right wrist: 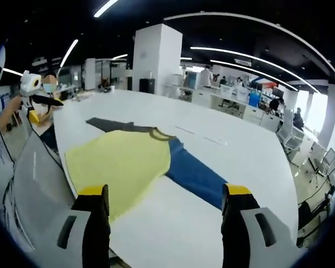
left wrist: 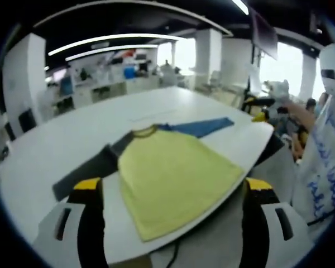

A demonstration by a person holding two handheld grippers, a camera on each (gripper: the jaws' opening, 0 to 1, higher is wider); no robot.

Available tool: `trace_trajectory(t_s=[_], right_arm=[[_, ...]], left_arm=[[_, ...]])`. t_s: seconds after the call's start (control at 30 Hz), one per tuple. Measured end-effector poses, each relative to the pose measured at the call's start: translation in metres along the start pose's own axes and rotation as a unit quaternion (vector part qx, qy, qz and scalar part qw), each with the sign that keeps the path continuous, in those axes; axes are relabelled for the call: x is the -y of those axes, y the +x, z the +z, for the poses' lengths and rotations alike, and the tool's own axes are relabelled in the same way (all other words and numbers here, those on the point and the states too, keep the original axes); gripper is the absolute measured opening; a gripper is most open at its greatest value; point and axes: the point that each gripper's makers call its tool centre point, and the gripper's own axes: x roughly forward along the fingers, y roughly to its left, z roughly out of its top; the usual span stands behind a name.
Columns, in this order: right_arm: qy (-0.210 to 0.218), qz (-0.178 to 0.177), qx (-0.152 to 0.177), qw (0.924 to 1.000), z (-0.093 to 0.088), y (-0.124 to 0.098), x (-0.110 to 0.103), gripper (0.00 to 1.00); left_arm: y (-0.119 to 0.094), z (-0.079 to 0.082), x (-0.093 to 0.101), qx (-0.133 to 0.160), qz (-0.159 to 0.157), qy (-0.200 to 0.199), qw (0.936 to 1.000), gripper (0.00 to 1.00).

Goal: Fold the garment on the visible template until the final outline fits inside the template.

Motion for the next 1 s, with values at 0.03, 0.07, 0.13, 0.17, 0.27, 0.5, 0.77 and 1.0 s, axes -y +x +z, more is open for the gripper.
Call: trace_trajectory(t_s=[0.03,0.07,0.13,0.17,0.27,0.5,0.77,1.0], right_arm=[[0.004,-0.001,-0.001,1.0,-0.002,0.002,0.004,0.77],[0.002,-0.002,0.0,1.0,-0.002,0.003,0.006,0.77],[0.002,-0.005,-0.005,1.0,-0.007,0.006,0.012,0.77],[0.002,-0.009,-0.009,0.9999,-0.01,0.008,0.017,0.77],[0.007,-0.018,-0.012,0.9997,-0.015,0.01,0.028,0.76],[-0.007,-0.045,-0.041,0.9981,-0.034,0.015,0.054,0.71],[0.008,-0.074,-0.048,0.9961,-0.048,0.019,0.076,0.62],[0.021,-0.097,-0.061,0.9932,-0.062,0.025,0.09,0.52]], left_arm=[[0.0,0.0,0.0,0.0,0.0,-0.001,1.0,0.99],[0.001,0.0,0.0,-0.002,0.0,-0.001,1.0,0.99],[0.002,-0.002,0.0,-0.004,0.001,-0.001,1.0,0.99],[0.002,-0.003,0.001,-0.008,0.001,-0.002,1.0,0.99],[0.003,-0.006,0.001,-0.012,0.002,0.0,0.9999,0.99],[0.0,-0.004,-0.005,-0.004,0.012,-0.01,0.9999,0.99],[-0.001,-0.007,-0.001,-0.009,0.008,-0.011,0.9999,0.99],[-0.003,-0.008,-0.002,-0.007,0.012,-0.016,0.9998,0.99]])
